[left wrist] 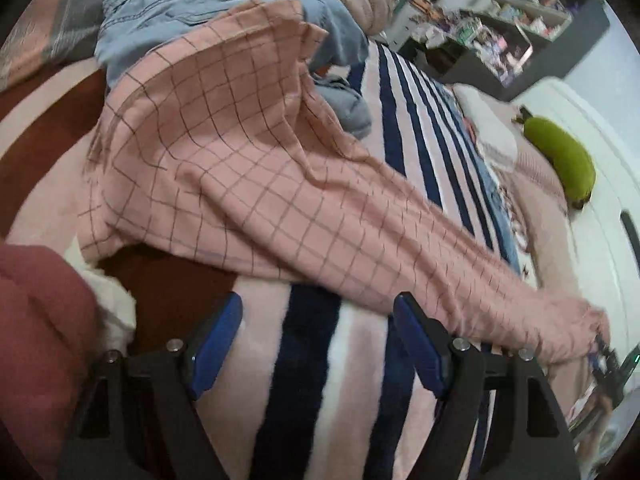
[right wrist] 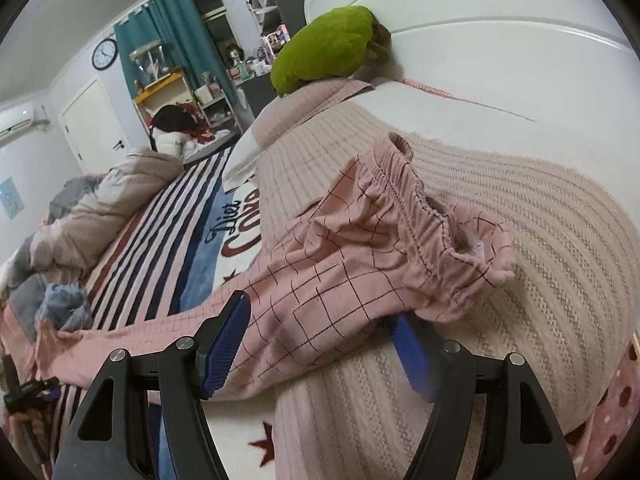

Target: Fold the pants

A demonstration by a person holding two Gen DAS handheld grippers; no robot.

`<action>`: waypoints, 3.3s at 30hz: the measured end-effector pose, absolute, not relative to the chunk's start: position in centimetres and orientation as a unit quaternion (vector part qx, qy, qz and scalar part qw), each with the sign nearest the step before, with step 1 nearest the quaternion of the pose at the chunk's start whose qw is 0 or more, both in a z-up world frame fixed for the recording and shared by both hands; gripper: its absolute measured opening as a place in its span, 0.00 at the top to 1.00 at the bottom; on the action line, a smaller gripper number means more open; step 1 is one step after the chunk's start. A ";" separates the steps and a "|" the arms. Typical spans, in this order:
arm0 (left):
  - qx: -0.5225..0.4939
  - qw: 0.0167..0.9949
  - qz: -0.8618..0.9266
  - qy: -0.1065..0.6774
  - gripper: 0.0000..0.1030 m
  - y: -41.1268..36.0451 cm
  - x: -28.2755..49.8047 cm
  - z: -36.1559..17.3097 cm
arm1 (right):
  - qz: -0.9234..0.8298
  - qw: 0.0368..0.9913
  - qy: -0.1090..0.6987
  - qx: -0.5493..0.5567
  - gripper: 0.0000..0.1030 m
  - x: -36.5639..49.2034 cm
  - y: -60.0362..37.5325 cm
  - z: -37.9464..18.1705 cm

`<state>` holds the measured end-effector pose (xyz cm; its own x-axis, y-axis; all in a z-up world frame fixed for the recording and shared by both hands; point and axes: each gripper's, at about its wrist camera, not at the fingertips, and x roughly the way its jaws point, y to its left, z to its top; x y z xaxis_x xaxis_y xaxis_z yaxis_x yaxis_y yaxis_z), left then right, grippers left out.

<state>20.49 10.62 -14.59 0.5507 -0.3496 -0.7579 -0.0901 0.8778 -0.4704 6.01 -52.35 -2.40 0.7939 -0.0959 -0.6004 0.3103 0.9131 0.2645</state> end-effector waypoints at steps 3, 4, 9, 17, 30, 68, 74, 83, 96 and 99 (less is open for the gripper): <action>-0.259 0.851 -0.058 0.454 0.27 11.5 21.5 -14.8 | -0.122 0.931 0.302 0.167 0.38 6.2 -52.0 -2.4; -0.260 0.855 -0.050 0.446 0.27 11.6 21.9 -14.7 | -0.127 0.931 0.300 0.164 0.40 6.3 -52.0 -2.4; -0.273 0.865 -0.020 0.421 0.27 12.7 24.2 -15.4 | -0.149 0.930 0.290 0.169 0.45 6.7 -52.2 -2.6; -0.248 0.889 0.023 0.385 0.89 13.1 25.5 -15.7 | -0.185 0.933 0.269 0.152 0.92 7.9 -52.7 -2.9; -0.194 0.919 -0.013 0.344 0.93 12.2 20.4 -9.3 | -0.210 0.940 0.243 0.112 1.00 3.4 -53.4 1.3; -0.160 0.919 -0.049 0.357 0.93 11.4 16.7 -5.6 | -0.182 0.935 0.275 0.132 0.97 3.1 -54.8 2.2; -0.158 0.888 -0.066 0.427 0.91 11.3 14.4 -7.1 | -0.202 0.920 0.307 0.134 0.99 -1.3 -55.4 4.0; -0.064 0.877 -0.038 0.475 0.40 9.3 10.8 -8.7 | -0.185 0.915 0.330 0.140 0.69 -2.4 -55.5 2.7; -0.066 0.911 -0.050 0.404 0.30 4.3 6.4 -4.8 | -0.140 0.926 0.304 0.176 0.44 -6.4 -56.4 1.5; -0.064 0.916 -0.061 0.392 0.30 1.5 6.7 -5.1 | -0.125 0.929 0.292 0.190 0.44 -6.4 -57.0 0.7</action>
<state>6.70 1.51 -5.10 0.6853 -0.1629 -0.7098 0.0621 0.9842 -0.1659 -6.43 -57.00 0.75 0.7982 -0.1205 -0.5902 0.3423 0.8970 0.2798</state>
